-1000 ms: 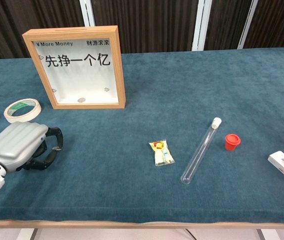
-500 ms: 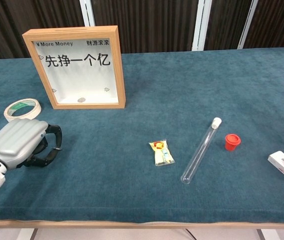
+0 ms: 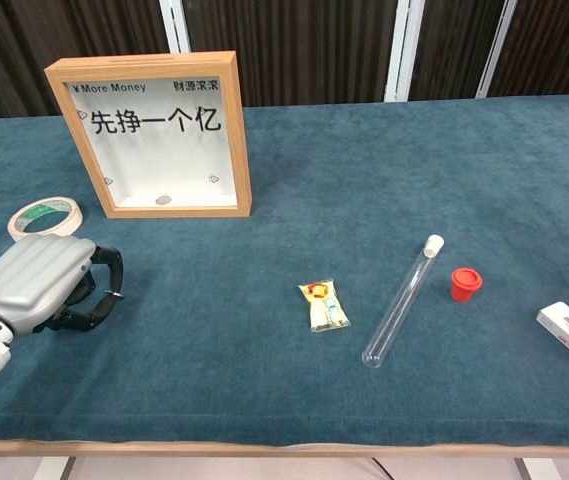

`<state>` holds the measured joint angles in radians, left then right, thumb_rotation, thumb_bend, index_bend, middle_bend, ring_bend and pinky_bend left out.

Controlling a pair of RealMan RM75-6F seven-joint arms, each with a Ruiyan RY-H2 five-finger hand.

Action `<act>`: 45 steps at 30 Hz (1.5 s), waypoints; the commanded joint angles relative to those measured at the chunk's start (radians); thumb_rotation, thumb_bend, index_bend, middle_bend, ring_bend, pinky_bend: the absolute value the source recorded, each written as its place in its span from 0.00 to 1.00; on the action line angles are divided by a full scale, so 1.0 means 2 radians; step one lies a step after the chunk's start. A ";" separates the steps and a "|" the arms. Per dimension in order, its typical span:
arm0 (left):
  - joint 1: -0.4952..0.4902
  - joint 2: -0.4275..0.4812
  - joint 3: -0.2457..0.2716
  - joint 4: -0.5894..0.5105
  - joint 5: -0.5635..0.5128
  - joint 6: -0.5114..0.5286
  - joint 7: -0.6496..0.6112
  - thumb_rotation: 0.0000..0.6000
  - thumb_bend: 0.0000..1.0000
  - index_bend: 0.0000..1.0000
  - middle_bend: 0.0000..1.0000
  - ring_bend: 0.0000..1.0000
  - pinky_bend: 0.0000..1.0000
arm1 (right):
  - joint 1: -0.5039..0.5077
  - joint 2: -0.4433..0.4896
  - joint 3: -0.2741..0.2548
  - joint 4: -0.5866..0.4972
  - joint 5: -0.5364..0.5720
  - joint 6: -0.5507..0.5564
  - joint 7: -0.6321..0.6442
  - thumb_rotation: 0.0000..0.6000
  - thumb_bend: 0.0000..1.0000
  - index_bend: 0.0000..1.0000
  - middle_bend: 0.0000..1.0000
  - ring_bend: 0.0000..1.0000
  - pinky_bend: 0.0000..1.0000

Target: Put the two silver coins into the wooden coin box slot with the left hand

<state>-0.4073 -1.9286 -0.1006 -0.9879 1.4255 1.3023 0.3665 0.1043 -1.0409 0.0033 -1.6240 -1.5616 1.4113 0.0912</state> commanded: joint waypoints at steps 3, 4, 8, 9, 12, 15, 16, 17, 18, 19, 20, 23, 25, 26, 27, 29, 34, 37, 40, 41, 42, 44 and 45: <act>0.000 -0.002 0.000 0.003 0.000 0.001 -0.002 1.00 0.44 0.58 1.00 1.00 1.00 | 0.001 0.001 0.000 -0.002 0.003 -0.004 0.000 1.00 0.12 0.00 0.00 0.00 0.00; -0.001 -0.002 0.000 0.004 0.001 0.001 -0.003 1.00 0.44 0.59 1.00 1.00 1.00 | 0.001 0.002 0.000 -0.002 0.004 -0.005 -0.001 1.00 0.12 0.00 0.00 0.00 0.00; -0.002 -0.002 -0.001 0.003 0.003 0.004 -0.007 1.00 0.45 0.60 1.00 1.00 1.00 | 0.001 0.003 -0.001 -0.004 0.005 -0.006 -0.002 1.00 0.12 0.00 0.00 0.00 0.00; -0.002 -0.001 -0.001 0.001 0.004 0.005 -0.007 1.00 0.45 0.61 1.00 1.00 1.00 | 0.001 0.003 -0.001 -0.004 0.005 -0.006 -0.002 1.00 0.12 0.00 0.00 0.00 0.00; -0.003 0.010 -0.004 -0.018 0.007 0.011 -0.006 1.00 0.46 0.61 1.00 1.00 1.00 | 0.001 0.004 0.000 -0.004 0.006 -0.006 -0.002 1.00 0.12 0.00 0.00 0.00 0.00; -0.004 0.025 -0.008 -0.044 0.012 0.019 -0.005 1.00 0.46 0.62 1.00 1.00 1.00 | 0.001 0.004 0.000 -0.004 0.007 -0.007 -0.001 1.00 0.12 0.00 0.00 0.00 0.00; -0.004 0.028 -0.008 -0.049 0.011 0.019 -0.004 1.00 0.47 0.62 1.00 1.00 1.00 | 0.001 0.004 0.000 -0.004 0.007 -0.007 -0.001 1.00 0.12 0.00 0.00 0.00 0.00; -0.005 0.035 -0.010 -0.060 0.012 0.020 -0.003 1.00 0.47 0.62 1.00 1.00 1.00 | 0.001 0.004 0.000 -0.004 0.007 -0.007 -0.001 1.00 0.12 0.00 0.00 0.00 0.00; -0.005 0.043 -0.013 -0.075 0.013 0.023 -0.002 1.00 0.47 0.62 1.00 1.00 1.00 | 0.001 0.004 0.000 -0.004 0.007 -0.007 0.000 1.00 0.12 0.00 0.00 0.00 0.00; -0.007 0.057 -0.019 -0.097 0.015 0.027 -0.001 1.00 0.47 0.62 1.00 1.00 1.00 | 0.001 0.004 0.001 -0.004 0.008 -0.007 0.000 1.00 0.12 0.00 0.00 0.00 0.00; -0.009 0.082 -0.027 -0.137 0.013 0.025 0.007 1.00 0.46 0.62 1.00 1.00 1.00 | 0.001 0.004 0.001 -0.003 0.008 -0.007 0.000 1.00 0.12 0.00 0.00 0.00 0.00; -0.024 0.197 -0.073 -0.299 -0.024 -0.012 0.027 1.00 0.46 0.62 1.00 1.00 1.00 | 0.001 0.006 0.002 -0.003 0.010 -0.007 0.007 1.00 0.12 0.00 0.00 0.00 0.00; -0.031 0.246 -0.100 -0.365 -0.067 -0.034 0.057 1.00 0.46 0.61 1.00 1.00 1.00 | 0.001 0.007 0.004 -0.003 0.012 -0.005 0.011 1.00 0.12 0.00 0.00 0.00 0.00; -0.035 0.261 -0.112 -0.384 -0.086 -0.040 0.068 1.00 0.46 0.61 1.00 1.00 1.00 | 0.001 0.007 0.005 -0.003 0.013 -0.004 0.013 1.00 0.12 0.00 0.00 0.00 0.00; -0.040 0.273 -0.125 -0.399 -0.104 -0.045 0.078 1.00 0.46 0.61 1.00 1.00 1.00 | 0.001 0.007 0.006 -0.003 0.014 -0.004 0.014 1.00 0.12 0.00 0.00 0.00 0.00; -0.055 0.294 -0.154 -0.426 -0.149 -0.056 0.094 1.00 0.46 0.61 1.00 1.00 1.00 | 0.002 0.007 0.007 -0.004 0.015 -0.007 0.016 1.00 0.12 0.00 0.00 0.00 0.00; -0.099 0.322 -0.210 -0.448 -0.239 -0.075 0.109 1.00 0.46 0.61 1.00 1.00 1.00 | 0.004 0.008 0.010 -0.003 0.022 -0.011 0.020 1.00 0.12 0.00 0.00 0.00 0.00; -0.123 0.325 -0.228 -0.443 -0.277 -0.082 0.107 1.00 0.46 0.61 1.00 1.00 1.00 | 0.005 0.009 0.012 -0.002 0.027 -0.014 0.023 1.00 0.12 0.00 0.00 0.00 0.00; -0.146 0.325 -0.235 -0.427 -0.303 -0.085 0.110 1.00 0.46 0.61 1.00 1.00 1.00 | 0.006 0.010 0.013 0.000 0.033 -0.019 0.024 1.00 0.12 0.00 0.00 0.00 0.00; -0.153 0.325 -0.237 -0.421 -0.310 -0.086 0.110 1.00 0.46 0.61 1.00 1.00 1.00 | 0.006 0.010 0.014 0.000 0.035 -0.020 0.024 1.00 0.12 0.00 0.00 0.00 0.00; -0.159 0.324 -0.238 -0.417 -0.317 -0.089 0.108 1.00 0.46 0.61 1.00 1.00 1.00 | 0.006 0.011 0.014 0.000 0.036 -0.019 0.025 1.00 0.12 0.00 0.00 0.00 0.00; -0.172 0.326 -0.245 -0.409 -0.340 -0.101 0.097 1.00 0.46 0.61 1.00 1.00 1.00 | 0.004 0.012 0.016 0.001 0.039 -0.017 0.027 1.00 0.12 0.00 0.00 0.00 0.00; -0.178 0.327 -0.247 -0.404 -0.348 -0.106 0.094 1.00 0.46 0.61 1.00 1.00 1.00 | 0.004 0.012 0.017 0.002 0.040 -0.016 0.028 1.00 0.12 0.00 0.00 0.00 0.00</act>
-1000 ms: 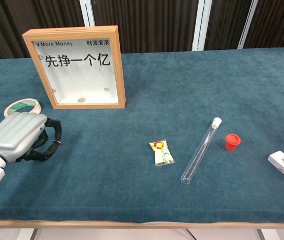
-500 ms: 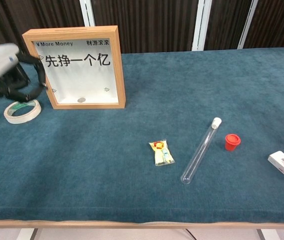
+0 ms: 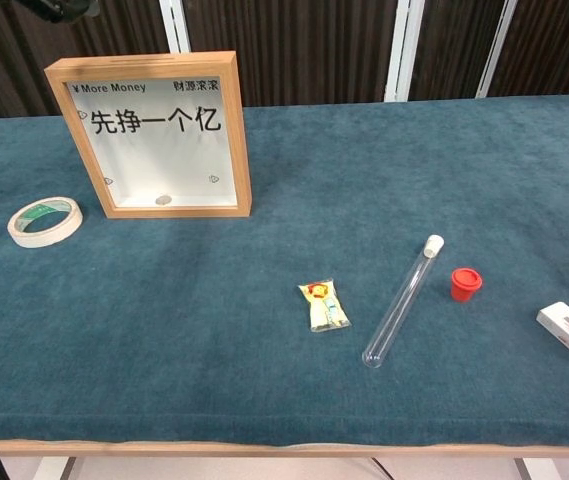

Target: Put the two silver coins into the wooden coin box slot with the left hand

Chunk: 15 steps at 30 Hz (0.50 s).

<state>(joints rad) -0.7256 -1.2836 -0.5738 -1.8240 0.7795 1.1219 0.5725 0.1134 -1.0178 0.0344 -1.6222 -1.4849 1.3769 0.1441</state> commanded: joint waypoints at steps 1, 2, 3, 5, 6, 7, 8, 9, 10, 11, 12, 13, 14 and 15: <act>-0.027 0.005 -0.012 0.022 -0.035 -0.022 -0.012 1.00 0.46 0.61 1.00 1.00 1.00 | -0.002 0.001 0.001 0.001 0.002 0.002 0.003 1.00 0.12 0.00 0.00 0.00 0.00; -0.033 0.006 -0.011 0.029 -0.041 -0.026 -0.013 1.00 0.46 0.61 1.00 1.00 1.00 | -0.002 0.001 0.002 0.001 0.003 0.003 0.004 1.00 0.12 0.00 0.00 0.00 0.00; -0.040 0.006 -0.009 0.038 -0.048 -0.035 -0.016 1.00 0.46 0.61 1.00 1.00 1.00 | -0.002 0.001 0.002 0.002 0.004 0.002 0.004 1.00 0.12 0.00 0.00 0.00 0.00; -0.048 0.007 -0.005 0.052 -0.057 -0.054 -0.027 1.00 0.46 0.60 1.00 1.00 1.00 | -0.001 0.001 0.002 0.003 0.005 0.000 0.004 1.00 0.12 0.00 0.00 0.00 0.00; -0.052 0.007 -0.003 0.059 -0.061 -0.059 -0.031 1.00 0.46 0.60 1.00 1.00 1.00 | -0.001 0.001 0.003 0.003 0.006 -0.001 0.004 1.00 0.12 0.00 0.00 0.00 0.00; -0.058 0.005 0.000 0.072 -0.061 -0.064 -0.036 1.00 0.46 0.60 1.00 1.00 1.00 | 0.000 0.001 0.003 0.003 0.008 -0.003 0.003 1.00 0.12 0.00 0.00 0.00 0.00; -0.062 0.003 0.002 0.081 -0.061 -0.065 -0.038 1.00 0.46 0.60 1.00 1.00 1.00 | 0.000 0.001 0.003 0.003 0.009 -0.004 0.002 1.00 0.12 0.00 0.00 0.00 0.00; -0.066 0.000 0.004 0.090 -0.062 -0.066 -0.041 1.00 0.46 0.60 1.00 1.00 1.00 | 0.000 0.001 0.004 0.003 0.010 -0.005 0.002 1.00 0.12 0.00 0.00 0.00 0.00; -0.071 -0.003 0.006 0.100 -0.066 -0.068 -0.047 1.00 0.46 0.60 1.00 1.00 1.00 | 0.000 0.001 0.004 0.003 0.011 -0.005 0.001 1.00 0.12 0.00 0.00 0.00 0.00; -0.074 -0.005 0.007 0.105 -0.069 -0.070 -0.050 1.00 0.46 0.60 1.00 1.00 1.00 | 0.000 0.001 0.005 0.003 0.012 -0.005 0.001 1.00 0.12 0.00 0.00 0.00 0.00; -0.077 -0.006 0.009 0.110 -0.072 -0.072 -0.053 1.00 0.46 0.60 1.00 1.00 1.00 | 0.000 0.001 0.005 0.003 0.013 -0.005 0.001 1.00 0.12 0.00 0.00 0.00 0.00; -0.081 -0.007 0.011 0.116 -0.073 -0.074 -0.056 1.00 0.46 0.60 1.00 1.00 1.00 | 0.000 0.000 0.006 0.003 0.014 -0.006 0.002 1.00 0.12 0.00 0.00 0.00 0.00; -0.083 -0.007 0.014 0.120 -0.073 -0.075 -0.059 1.00 0.46 0.60 1.00 1.00 1.00 | 0.000 0.000 0.006 0.003 0.015 -0.006 0.002 1.00 0.12 0.00 0.00 0.00 0.00; -0.085 -0.007 0.016 0.123 -0.072 -0.078 -0.062 1.00 0.46 0.60 1.00 1.00 1.00 | 0.001 0.000 0.006 0.003 0.015 -0.007 0.002 1.00 0.12 0.00 0.00 0.00 0.00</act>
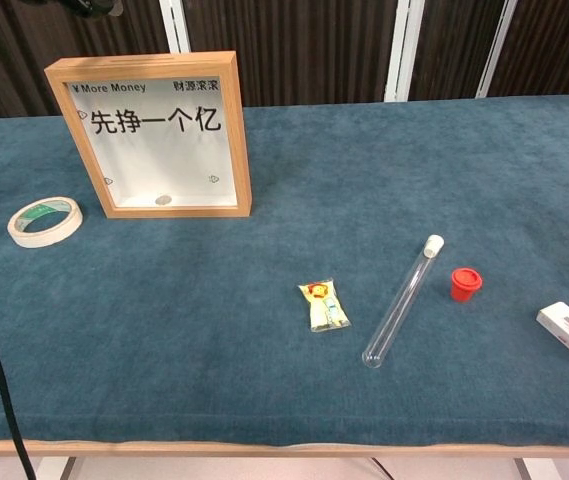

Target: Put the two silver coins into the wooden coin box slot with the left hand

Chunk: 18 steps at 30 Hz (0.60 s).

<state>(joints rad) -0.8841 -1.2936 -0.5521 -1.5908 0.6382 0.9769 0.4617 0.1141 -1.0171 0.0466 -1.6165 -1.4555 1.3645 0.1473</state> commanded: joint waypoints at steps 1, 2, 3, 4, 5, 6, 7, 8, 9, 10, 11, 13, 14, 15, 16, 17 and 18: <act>-0.007 -0.002 0.009 0.011 -0.001 -0.010 -0.012 1.00 0.46 0.60 1.00 1.00 1.00 | 0.001 -0.001 0.000 0.001 0.001 -0.002 0.000 1.00 0.12 0.00 0.00 0.00 0.00; -0.009 -0.002 0.011 0.015 -0.002 -0.012 -0.014 1.00 0.46 0.60 1.00 1.00 1.00 | 0.001 -0.001 0.000 0.001 0.001 -0.003 -0.001 1.00 0.12 0.00 0.00 0.00 0.00; -0.011 -0.004 0.015 0.020 -0.003 -0.014 -0.017 1.00 0.46 0.60 1.00 1.00 1.00 | 0.002 -0.001 0.000 0.000 0.001 -0.004 -0.002 1.00 0.12 0.00 0.00 0.00 0.00; -0.013 -0.004 0.018 0.023 -0.004 -0.015 -0.018 1.00 0.46 0.60 1.00 1.00 1.00 | 0.002 -0.001 0.000 0.000 0.001 -0.004 -0.002 1.00 0.12 0.00 0.00 0.00 0.00; -0.015 -0.006 0.020 0.026 -0.004 -0.015 -0.020 1.00 0.46 0.60 1.00 1.00 1.00 | 0.002 -0.001 0.000 0.000 0.001 -0.004 -0.003 1.00 0.12 0.00 0.00 0.00 0.00; -0.016 -0.007 0.023 0.029 -0.004 -0.016 -0.021 1.00 0.46 0.60 1.00 1.00 1.00 | 0.002 -0.001 0.000 0.000 0.001 -0.004 -0.003 1.00 0.12 0.00 0.00 0.00 0.00; -0.018 -0.009 0.026 0.031 -0.004 -0.015 -0.023 1.00 0.46 0.60 1.00 1.00 1.00 | 0.001 -0.001 0.001 -0.001 0.001 -0.003 -0.004 1.00 0.12 0.00 0.00 0.00 0.00; -0.019 -0.011 0.028 0.033 -0.004 -0.014 -0.025 1.00 0.46 0.60 1.00 1.00 1.00 | 0.001 -0.001 0.001 -0.001 0.001 -0.003 -0.004 1.00 0.12 0.00 0.00 0.00 0.00; -0.020 -0.012 0.030 0.034 -0.004 -0.014 -0.027 1.00 0.46 0.60 1.00 1.00 1.00 | 0.001 -0.001 0.001 -0.001 0.001 -0.003 -0.003 1.00 0.12 0.00 0.00 0.00 0.00; -0.021 -0.013 0.033 0.035 -0.004 -0.014 -0.029 1.00 0.46 0.60 1.00 1.00 1.00 | 0.001 -0.001 0.001 -0.001 0.001 -0.003 -0.003 1.00 0.12 0.00 0.00 0.00 0.00; -0.023 -0.014 0.036 0.036 -0.005 -0.014 -0.029 1.00 0.46 0.59 1.00 1.00 1.00 | 0.001 0.000 0.000 -0.001 0.000 -0.003 -0.003 1.00 0.12 0.00 0.00 0.00 0.00; -0.026 -0.016 0.041 0.039 -0.004 -0.011 -0.028 1.00 0.45 0.59 1.00 1.00 1.00 | 0.000 0.000 0.000 -0.002 -0.001 0.000 -0.001 1.00 0.12 0.00 0.00 0.00 0.00; -0.027 -0.017 0.043 0.040 -0.005 -0.010 -0.029 1.00 0.45 0.59 1.00 1.00 1.00 | -0.001 0.000 0.001 -0.001 -0.002 0.001 -0.001 1.00 0.12 0.00 0.00 0.00 0.00; -0.028 -0.018 0.044 0.041 -0.006 -0.009 -0.029 1.00 0.46 0.59 1.00 1.00 1.00 | -0.001 0.000 0.001 -0.001 -0.002 0.001 -0.001 1.00 0.12 0.00 0.00 0.00 0.00; -0.030 -0.019 0.047 0.042 -0.007 -0.009 -0.029 1.00 0.46 0.59 1.00 1.00 1.00 | -0.001 0.000 0.001 -0.002 -0.001 0.001 0.000 1.00 0.12 0.00 0.00 0.00 0.00; -0.031 -0.019 0.048 0.042 -0.007 -0.008 -0.029 1.00 0.46 0.59 1.00 1.00 1.00 | -0.001 0.000 0.001 -0.002 -0.002 0.001 0.001 1.00 0.12 0.00 0.00 0.00 0.00; -0.032 -0.020 0.050 0.043 -0.005 -0.006 -0.029 1.00 0.46 0.59 1.00 1.00 1.00 | -0.001 0.001 0.001 -0.002 -0.002 0.001 0.001 1.00 0.12 0.00 0.00 0.00 0.00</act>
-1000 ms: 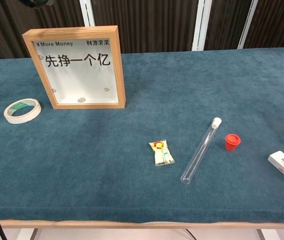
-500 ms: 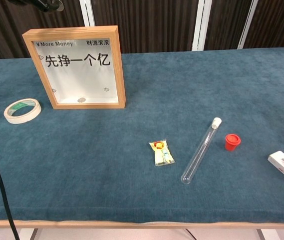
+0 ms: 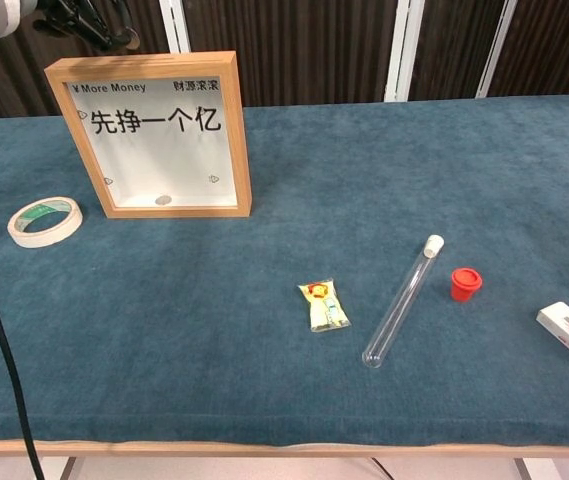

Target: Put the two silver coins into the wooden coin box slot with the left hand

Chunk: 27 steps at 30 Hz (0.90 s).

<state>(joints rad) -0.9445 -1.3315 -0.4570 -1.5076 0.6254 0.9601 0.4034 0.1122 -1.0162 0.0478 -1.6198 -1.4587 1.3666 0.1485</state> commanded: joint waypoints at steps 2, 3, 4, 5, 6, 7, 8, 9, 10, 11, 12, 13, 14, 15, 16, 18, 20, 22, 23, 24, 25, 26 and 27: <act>-0.003 -0.003 0.007 0.002 0.006 0.008 0.001 1.00 0.45 0.59 1.00 1.00 1.00 | 0.000 0.000 0.000 0.000 -0.001 0.001 0.001 1.00 0.12 0.00 0.00 0.00 0.00; -0.003 -0.003 0.009 0.002 0.007 0.010 0.002 1.00 0.45 0.59 1.00 1.00 1.00 | 0.000 0.001 0.000 0.000 -0.001 0.001 0.002 1.00 0.12 0.00 0.00 0.00 0.00; -0.004 -0.004 0.010 0.002 0.007 0.011 0.001 1.00 0.45 0.59 1.00 1.00 1.00 | -0.001 0.001 0.001 0.000 -0.001 0.002 0.003 1.00 0.12 0.00 0.00 0.00 0.00; -0.005 -0.005 0.011 0.002 0.006 0.011 0.001 1.00 0.45 0.59 1.00 1.00 1.00 | -0.001 0.001 0.001 0.000 -0.001 0.003 0.004 1.00 0.12 0.00 0.00 0.00 0.00; -0.006 -0.005 0.012 0.002 0.005 0.012 0.000 1.00 0.45 0.59 1.00 1.00 1.00 | -0.002 0.001 0.001 0.000 -0.001 0.004 0.005 1.00 0.12 0.00 0.00 0.00 0.00; -0.007 -0.006 0.013 0.002 0.005 0.012 0.000 1.00 0.45 0.59 1.00 1.00 1.00 | -0.002 0.002 0.001 0.000 -0.001 0.005 0.005 1.00 0.12 0.00 0.00 0.00 0.00; -0.008 -0.007 0.015 0.002 0.004 0.012 0.001 1.00 0.45 0.59 1.00 1.00 1.00 | -0.003 0.002 0.001 0.000 -0.001 0.005 0.006 1.00 0.12 0.00 0.00 0.00 0.00; -0.009 -0.007 0.016 0.002 0.004 0.013 0.002 1.00 0.45 0.59 1.00 1.00 1.00 | -0.003 0.002 0.001 0.000 -0.002 0.006 0.006 1.00 0.12 0.00 0.00 0.00 0.00; -0.010 -0.008 0.017 0.002 0.004 0.014 0.002 1.00 0.45 0.58 1.00 1.00 1.00 | -0.003 0.002 0.001 0.000 -0.002 0.006 0.007 1.00 0.12 0.00 0.00 0.00 0.00; -0.011 -0.009 0.018 0.002 0.004 0.014 0.002 1.00 0.45 0.58 1.00 1.00 1.00 | -0.003 0.002 0.001 0.000 -0.003 0.006 0.007 1.00 0.12 0.00 0.00 0.00 0.00; -0.011 -0.010 0.019 0.002 0.004 0.014 0.002 1.00 0.45 0.58 1.00 1.00 1.00 | -0.003 0.002 0.001 0.000 -0.003 0.006 0.007 1.00 0.12 0.00 0.00 0.00 0.00; -0.013 -0.012 0.020 0.003 0.003 0.015 0.003 1.00 0.45 0.58 1.00 1.00 1.00 | -0.003 0.002 0.001 0.000 -0.003 0.005 0.007 1.00 0.12 0.00 0.00 0.00 0.00; -0.014 -0.013 0.021 0.004 0.003 0.016 0.003 1.00 0.45 0.58 1.00 1.00 1.00 | -0.003 0.002 0.001 0.001 -0.003 0.005 0.007 1.00 0.12 0.00 0.00 0.00 0.00; -0.014 -0.014 0.022 0.004 0.003 0.017 0.003 1.00 0.45 0.58 1.00 1.00 1.00 | -0.002 0.002 0.001 0.001 -0.003 0.005 0.007 1.00 0.12 0.00 0.00 0.00 0.00; -0.015 -0.015 0.023 0.005 0.003 0.017 0.003 1.00 0.45 0.58 1.00 1.00 1.00 | -0.002 0.002 0.001 0.001 -0.003 0.004 0.007 1.00 0.12 0.00 0.00 0.00 0.00; -0.016 -0.016 0.025 0.006 0.003 0.018 0.004 1.00 0.45 0.58 1.00 1.00 1.00 | -0.002 0.002 0.001 0.001 -0.004 0.004 0.008 1.00 0.12 0.00 0.00 0.00 0.00; -0.018 -0.018 0.026 0.009 0.004 0.019 0.004 1.00 0.45 0.58 1.00 1.00 1.00 | -0.003 0.003 0.001 0.001 -0.003 0.004 0.008 1.00 0.12 0.00 0.00 0.00 0.00; -0.019 -0.019 0.027 0.011 0.002 0.019 0.003 1.00 0.45 0.58 1.00 1.00 1.00 | -0.003 0.002 0.001 0.001 -0.002 0.004 0.007 1.00 0.12 0.00 0.00 0.00 0.00; -0.019 -0.019 0.027 0.012 0.003 0.019 0.003 1.00 0.45 0.58 1.00 1.00 1.00 | -0.002 0.002 0.001 0.002 -0.002 0.003 0.007 1.00 0.12 0.00 0.00 0.00 0.00; -0.020 -0.020 0.027 0.014 0.003 0.019 0.002 1.00 0.45 0.58 1.00 1.00 1.00 | -0.002 0.002 0.001 0.001 -0.001 0.003 0.007 1.00 0.12 0.00 0.00 0.00 0.00; -0.020 -0.020 0.027 0.015 0.003 0.019 0.001 1.00 0.45 0.58 1.00 1.00 1.00 | -0.002 0.002 0.001 0.001 -0.001 0.003 0.006 1.00 0.12 0.00 0.00 0.00 0.00; -0.020 -0.020 0.028 0.016 0.003 0.019 0.001 1.00 0.45 0.58 1.00 1.00 1.00 | -0.002 0.002 0.001 0.001 -0.001 0.003 0.006 1.00 0.12 0.00 0.00 0.00 0.00; -0.021 -0.020 0.028 0.017 0.003 0.019 0.000 1.00 0.45 0.58 1.00 1.00 1.00 | -0.002 0.002 0.002 0.001 0.000 0.003 0.006 1.00 0.12 0.00 0.00 0.00 0.00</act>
<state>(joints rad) -0.9854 -1.3719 -0.4009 -1.4734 0.6319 0.9969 0.4035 0.1076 -1.0120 0.0511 -1.6170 -1.4588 1.3720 0.1597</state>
